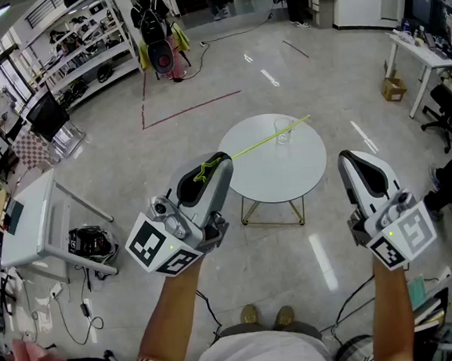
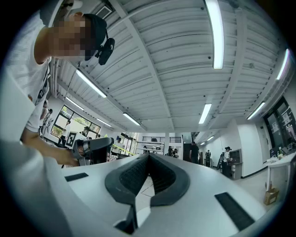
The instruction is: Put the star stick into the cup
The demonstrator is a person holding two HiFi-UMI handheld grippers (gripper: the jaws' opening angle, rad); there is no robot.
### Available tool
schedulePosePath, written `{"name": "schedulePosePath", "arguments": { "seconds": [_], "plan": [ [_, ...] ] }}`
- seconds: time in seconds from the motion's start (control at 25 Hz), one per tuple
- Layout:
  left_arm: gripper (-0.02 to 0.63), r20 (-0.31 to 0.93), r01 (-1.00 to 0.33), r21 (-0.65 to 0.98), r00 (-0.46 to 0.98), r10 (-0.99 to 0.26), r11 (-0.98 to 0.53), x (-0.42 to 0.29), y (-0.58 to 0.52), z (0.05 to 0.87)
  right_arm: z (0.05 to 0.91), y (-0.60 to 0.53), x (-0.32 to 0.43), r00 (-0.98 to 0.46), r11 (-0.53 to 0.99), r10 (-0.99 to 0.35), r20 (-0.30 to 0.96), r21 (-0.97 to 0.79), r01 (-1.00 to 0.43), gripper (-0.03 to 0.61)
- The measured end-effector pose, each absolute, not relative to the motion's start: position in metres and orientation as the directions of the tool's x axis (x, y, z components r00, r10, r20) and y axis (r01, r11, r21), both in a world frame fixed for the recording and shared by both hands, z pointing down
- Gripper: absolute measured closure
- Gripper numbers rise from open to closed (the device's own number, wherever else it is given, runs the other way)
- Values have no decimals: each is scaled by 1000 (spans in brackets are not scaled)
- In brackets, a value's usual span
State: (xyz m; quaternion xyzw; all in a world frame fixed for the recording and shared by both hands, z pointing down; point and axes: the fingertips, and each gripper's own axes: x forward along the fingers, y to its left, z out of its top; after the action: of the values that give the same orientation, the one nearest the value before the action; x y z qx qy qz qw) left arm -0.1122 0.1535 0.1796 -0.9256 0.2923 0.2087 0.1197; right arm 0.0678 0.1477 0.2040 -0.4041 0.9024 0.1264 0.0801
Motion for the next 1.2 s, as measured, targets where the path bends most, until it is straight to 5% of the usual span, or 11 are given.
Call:
{"name": "schedulePosePath", "arguments": {
  "seconds": [1.2],
  "plan": [
    [588,-399,-659,-127,718,-570,-742,-64,139,195,215,117,116,-717,704,-658,-230,150,-694,568]
  ]
}}
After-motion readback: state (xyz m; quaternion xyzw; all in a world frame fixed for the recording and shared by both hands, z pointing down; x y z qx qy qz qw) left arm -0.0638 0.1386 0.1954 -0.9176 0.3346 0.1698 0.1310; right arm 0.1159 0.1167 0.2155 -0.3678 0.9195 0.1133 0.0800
